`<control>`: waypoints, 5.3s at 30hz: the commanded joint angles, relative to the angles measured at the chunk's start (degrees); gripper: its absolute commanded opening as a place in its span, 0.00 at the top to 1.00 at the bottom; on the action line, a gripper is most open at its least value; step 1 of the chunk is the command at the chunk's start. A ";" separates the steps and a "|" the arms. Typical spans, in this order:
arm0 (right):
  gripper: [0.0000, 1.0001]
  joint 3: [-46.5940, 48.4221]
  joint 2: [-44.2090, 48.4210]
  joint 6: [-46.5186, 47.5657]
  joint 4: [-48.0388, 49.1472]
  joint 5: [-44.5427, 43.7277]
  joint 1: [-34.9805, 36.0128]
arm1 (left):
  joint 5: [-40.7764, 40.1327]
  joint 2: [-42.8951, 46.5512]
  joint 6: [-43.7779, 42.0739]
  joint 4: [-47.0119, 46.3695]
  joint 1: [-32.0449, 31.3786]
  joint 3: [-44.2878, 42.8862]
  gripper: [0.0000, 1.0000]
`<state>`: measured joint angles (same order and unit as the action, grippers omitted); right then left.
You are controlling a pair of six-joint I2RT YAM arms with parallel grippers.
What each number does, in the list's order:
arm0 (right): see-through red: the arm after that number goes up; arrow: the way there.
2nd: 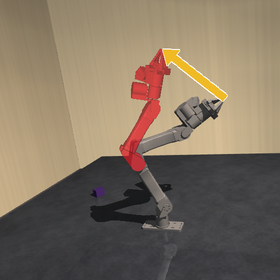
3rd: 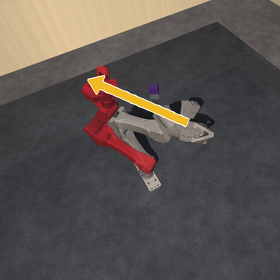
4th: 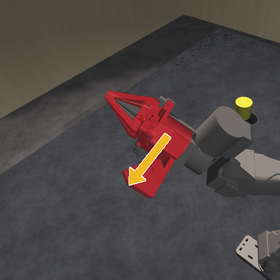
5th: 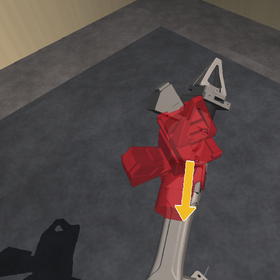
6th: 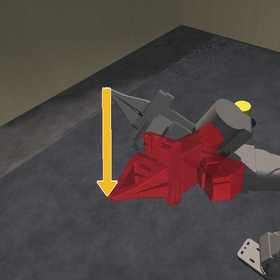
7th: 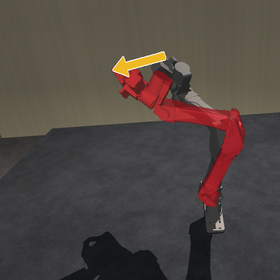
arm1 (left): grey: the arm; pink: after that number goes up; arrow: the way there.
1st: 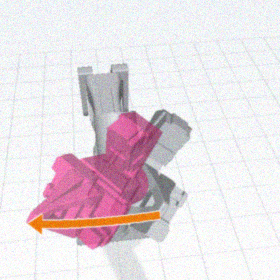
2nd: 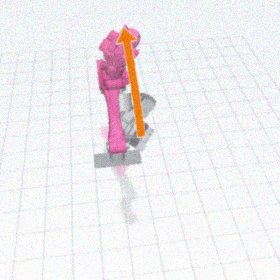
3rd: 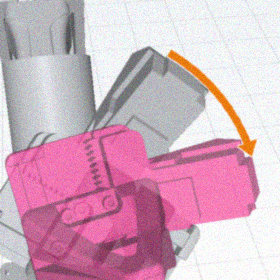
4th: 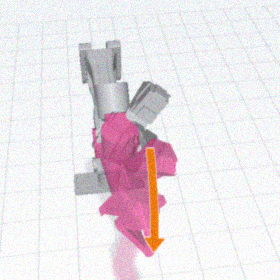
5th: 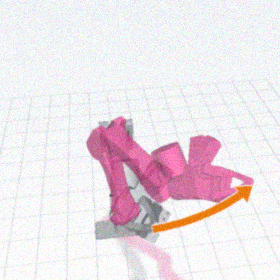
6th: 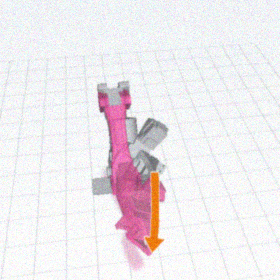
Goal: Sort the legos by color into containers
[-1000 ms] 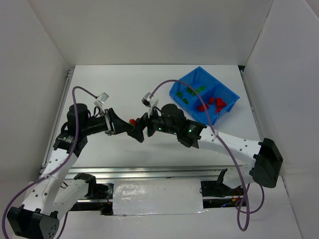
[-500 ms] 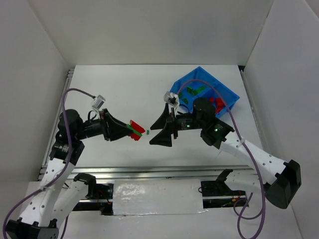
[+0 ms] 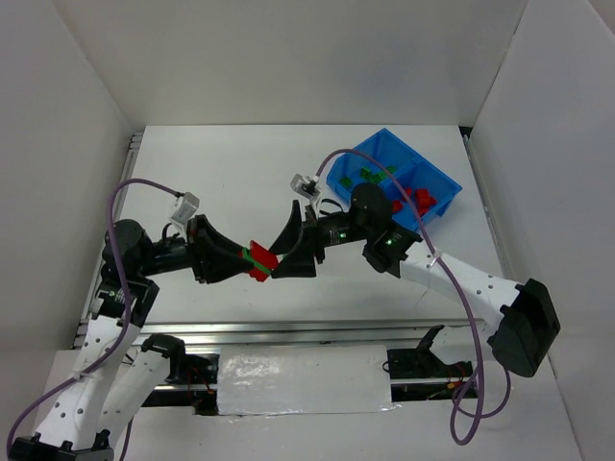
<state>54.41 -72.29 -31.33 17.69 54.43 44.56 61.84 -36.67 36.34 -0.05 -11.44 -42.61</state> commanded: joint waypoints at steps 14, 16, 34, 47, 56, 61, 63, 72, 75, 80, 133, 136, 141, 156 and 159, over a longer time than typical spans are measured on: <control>0.82 5.79 -5.40 -2.24 12.37 2.87 3.70 | 1.44 -0.51 -0.03 -4.43 -0.25 1.48 1.00; 1.00 5.79 -4.97 -0.15 10.53 2.52 3.43 | 0.91 -0.60 -0.56 -3.64 -0.25 1.21 1.00; 0.98 20.89 -10.40 -9.09 -52.91 -79.55 -34.62 | -11.12 1.95 -9.18 8.31 -0.25 -0.63 1.00; 0.14 29.69 -22.71 -8.58 -55.48 -78.44 -39.72 | -14.83 4.24 -11.55 13.06 -0.25 -0.98 1.00; 0.05 31.65 -18.26 1.87 -54.45 -62.31 -32.89 | -13.16 3.36 -11.03 11.32 -0.25 -0.98 1.00; 0.11 19.17 -5.88 12.25 -41.27 -18.28 -19.01 | -1.16 1.51 -6.64 2.80 -0.25 1.30 1.00; 0.11 13.65 -1.91 13.57 -32.69 -6.95 -10.74 | 2.65 0.90 -1.90 -4.84 -0.33 3.05 1.00; 0.22 6.84 5.41 10.24 -13.30 1.02 3.52 | 6.53 0.45 2.25 -10.40 -0.60 4.03 1.00; 0.25 7.81 2.69 9.10 -11.81 0.76 4.57 | 6.71 0.45 2.86 -10.84 -0.60 4.29 1.00; 0.25 10.62 0.05 10.94 -13.56 -5.47 6.16 | 7.06 0.54 3.21 -11.28 -0.60 4.38 1.00; 1.00 20.87 -8.27 -0.99 -37.07 -72.38 -15.71 | -8.04 1.33 -7.32 6.20 -0.60 0.07 1.00; 1.00 31.96 -19.62 -6.98 -46.68 -78.94 -20.71 | -13.14 1.42 -8.29 9.09 -0.60 -0.54 1.00; 0.91 47.69 -35.50 -8.04 -52.66 -84.14 -24.95 | -19.29 2.03 -10.49 13.76 -0.60 -1.60 1.00; 0.00 44.41 -28.29 10.21 -41.97 -43.06 -25.94 | -17.90 -0.34 -6.47 10.17 -0.60 -1.33 1.00; 0.00 27.72 -14.50 24.71 -36.08 -15.55 -19.29 | -17.20 -0.51 -3.22 8.94 -0.60 -2.56 1.00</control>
<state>91.31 -100.68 -21.15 -25.74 11.00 17.98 42.59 -37.56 29.34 13.82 -12.23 -42.02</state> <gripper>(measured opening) 0.994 0.479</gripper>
